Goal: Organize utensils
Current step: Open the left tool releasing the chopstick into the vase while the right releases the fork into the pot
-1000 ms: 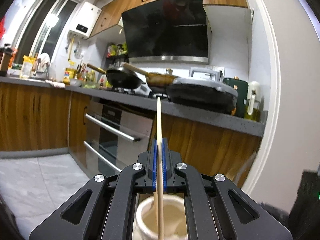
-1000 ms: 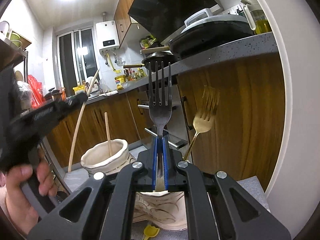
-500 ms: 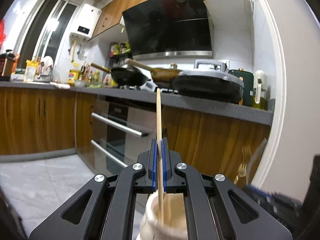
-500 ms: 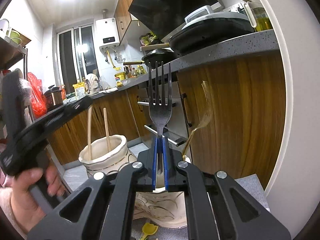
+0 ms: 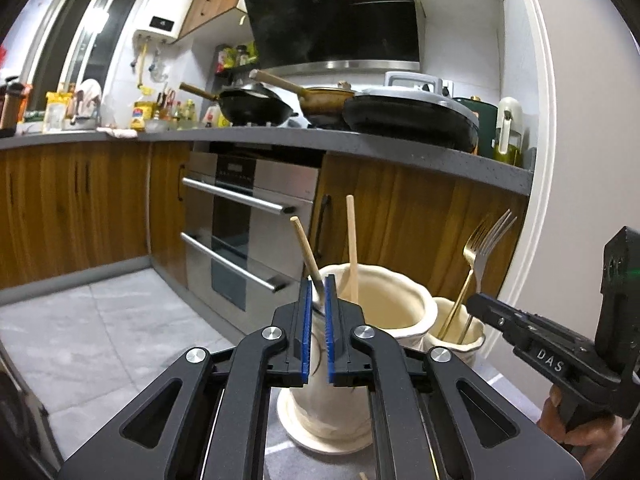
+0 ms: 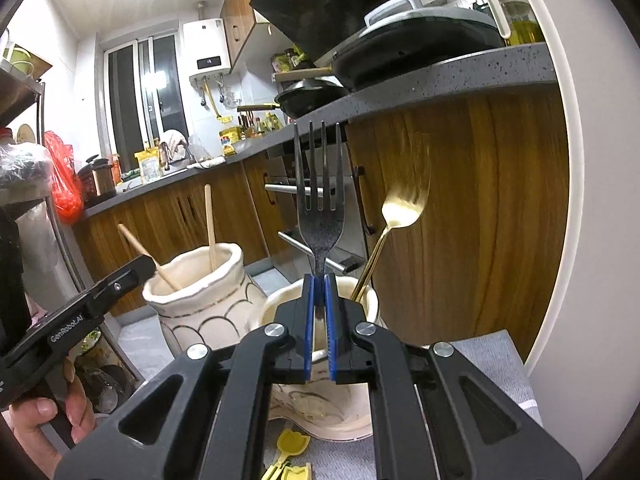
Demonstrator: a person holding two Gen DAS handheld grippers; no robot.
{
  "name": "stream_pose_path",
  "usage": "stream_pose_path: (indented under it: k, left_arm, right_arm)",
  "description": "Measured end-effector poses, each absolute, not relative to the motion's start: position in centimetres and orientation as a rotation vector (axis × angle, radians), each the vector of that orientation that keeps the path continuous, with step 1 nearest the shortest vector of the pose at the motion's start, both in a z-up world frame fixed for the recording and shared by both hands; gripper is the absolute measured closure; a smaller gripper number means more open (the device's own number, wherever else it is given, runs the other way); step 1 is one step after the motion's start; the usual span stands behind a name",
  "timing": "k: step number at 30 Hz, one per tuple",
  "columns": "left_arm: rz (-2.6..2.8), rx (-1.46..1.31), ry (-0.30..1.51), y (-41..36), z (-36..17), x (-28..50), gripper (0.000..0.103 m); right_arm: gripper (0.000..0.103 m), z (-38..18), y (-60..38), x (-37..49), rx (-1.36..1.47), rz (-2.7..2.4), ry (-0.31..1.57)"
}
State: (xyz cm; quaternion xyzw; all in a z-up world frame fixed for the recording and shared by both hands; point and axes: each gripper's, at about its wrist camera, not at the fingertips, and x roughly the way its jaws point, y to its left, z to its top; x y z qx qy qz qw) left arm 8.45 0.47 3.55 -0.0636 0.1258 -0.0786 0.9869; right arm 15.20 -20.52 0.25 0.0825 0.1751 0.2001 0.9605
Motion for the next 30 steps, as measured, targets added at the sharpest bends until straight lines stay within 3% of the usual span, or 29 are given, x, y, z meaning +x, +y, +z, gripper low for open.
stream_pose_path:
  k: [5,7,9,15,21,25,27,30]
  left_arm:
    - [-0.147,-0.094,0.247,0.2,3.5,7.9,0.082]
    - [-0.143,-0.105,0.247,0.3,3.5,7.7,0.064]
    - [-0.122,-0.107,0.238,0.6,3.4,7.2,0.056]
    - [-0.103,-0.108,0.229,1.1,3.2,5.9,0.041]
    - [-0.089,-0.101,0.215,1.3,3.1,4.4,0.025]
    - [-0.075,-0.098,0.221,1.5,2.9,3.7,0.015]
    - [-0.068,-0.098,0.223,1.5,2.9,3.4,0.012]
    - [-0.065,-0.107,0.237,1.8,2.7,3.1,0.009]
  right_arm:
    - [0.098,0.0,-20.4,15.6,0.159,0.397,0.380]
    - [0.098,0.0,-20.3,15.6,0.147,0.387,0.384]
    - [0.098,0.0,-20.3,15.6,0.142,0.381,0.383]
    - [0.094,0.1,-20.7,15.3,0.151,0.374,0.365]
    - [0.054,0.4,-21.3,14.4,0.180,0.381,0.313]
    - [0.036,0.8,-21.9,13.8,0.199,0.380,0.301]
    - [0.022,1.0,-22.4,13.4,0.212,0.379,0.293]
    - [0.010,1.5,-23.0,12.6,0.232,0.378,0.279]
